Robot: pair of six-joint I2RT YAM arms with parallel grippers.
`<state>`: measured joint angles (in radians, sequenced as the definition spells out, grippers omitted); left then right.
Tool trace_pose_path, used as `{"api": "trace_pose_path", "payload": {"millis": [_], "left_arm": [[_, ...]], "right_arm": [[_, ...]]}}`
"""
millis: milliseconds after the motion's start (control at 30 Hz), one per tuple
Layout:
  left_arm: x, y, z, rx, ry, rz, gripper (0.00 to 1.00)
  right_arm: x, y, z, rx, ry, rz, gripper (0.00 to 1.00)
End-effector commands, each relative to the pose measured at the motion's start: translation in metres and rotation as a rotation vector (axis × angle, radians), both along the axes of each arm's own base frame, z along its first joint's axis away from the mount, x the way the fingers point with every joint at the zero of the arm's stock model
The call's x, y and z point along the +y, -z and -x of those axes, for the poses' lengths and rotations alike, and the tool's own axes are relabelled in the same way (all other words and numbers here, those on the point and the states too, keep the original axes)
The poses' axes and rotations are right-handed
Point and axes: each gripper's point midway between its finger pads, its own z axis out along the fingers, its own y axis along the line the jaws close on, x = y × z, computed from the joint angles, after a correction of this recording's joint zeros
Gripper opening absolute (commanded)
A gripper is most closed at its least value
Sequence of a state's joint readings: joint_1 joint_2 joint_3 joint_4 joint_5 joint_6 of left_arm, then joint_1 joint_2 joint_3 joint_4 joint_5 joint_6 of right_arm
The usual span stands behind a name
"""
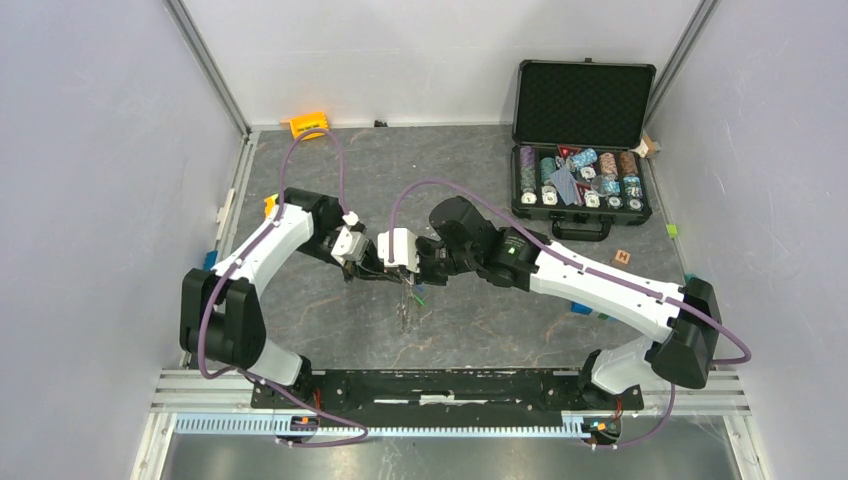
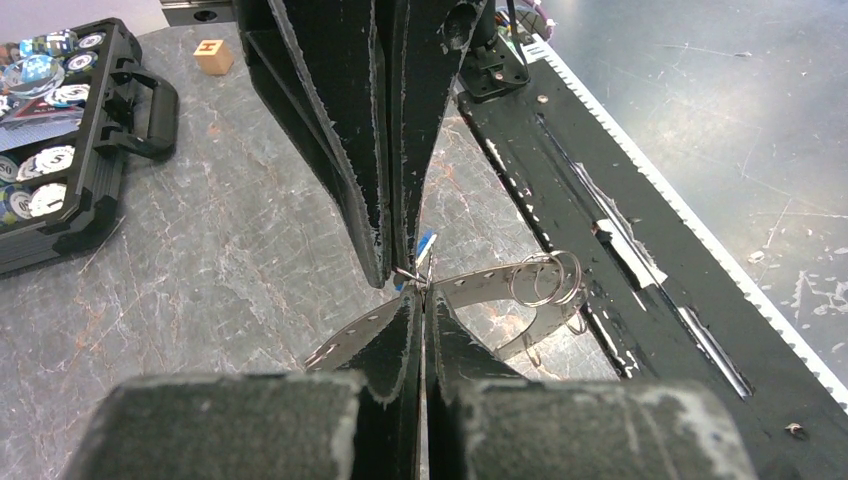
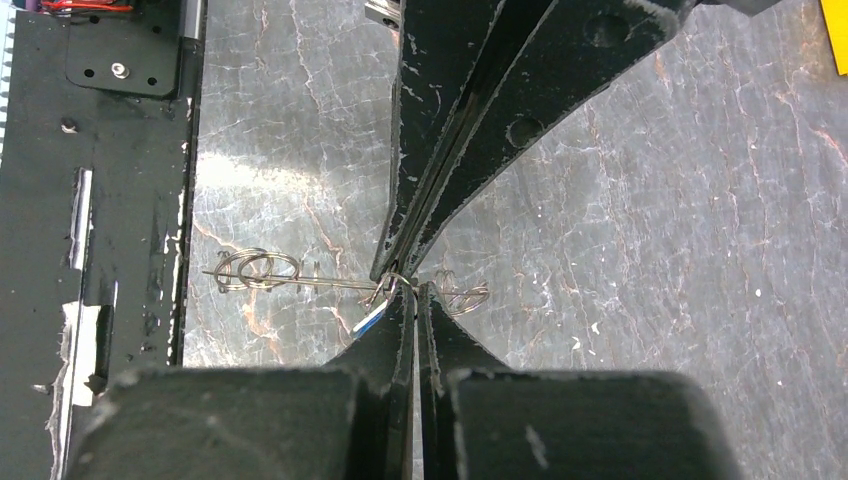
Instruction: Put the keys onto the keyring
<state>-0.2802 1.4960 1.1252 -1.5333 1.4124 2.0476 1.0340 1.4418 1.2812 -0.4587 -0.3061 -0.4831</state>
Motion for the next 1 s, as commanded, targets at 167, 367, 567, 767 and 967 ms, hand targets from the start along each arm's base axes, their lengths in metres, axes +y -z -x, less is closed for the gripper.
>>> {"api": "trace_pose_path", "payload": {"millis": [167, 367, 567, 767, 967], "left_arm": [[-0.014, -0.059, -0.003, -0.014, -0.067, 0.236, 0.02], [-0.012, -0.059, 0.003, -0.047, -0.064, 0.246, 0.02], [-0.011, -0.058, 0.010, -0.076, -0.058, 0.256, 0.02], [-0.011, -0.052, 0.019, -0.100, -0.048, 0.264, 0.02], [-0.013, -0.051, 0.023, -0.098, -0.035, 0.264, 0.02]], "right_arm": [[-0.001, 0.015, -0.014, -0.005, 0.041, 0.043, 0.00], [0.004, 0.016, -0.007, -0.009, -0.028, 0.038, 0.00], [0.007, 0.014, -0.001, -0.013, -0.101, 0.037, 0.00], [0.008, 0.008, 0.005, -0.028, -0.170, 0.037, 0.04], [0.007, 0.001, 0.006, -0.077, -0.221, 0.039, 0.00]]}}
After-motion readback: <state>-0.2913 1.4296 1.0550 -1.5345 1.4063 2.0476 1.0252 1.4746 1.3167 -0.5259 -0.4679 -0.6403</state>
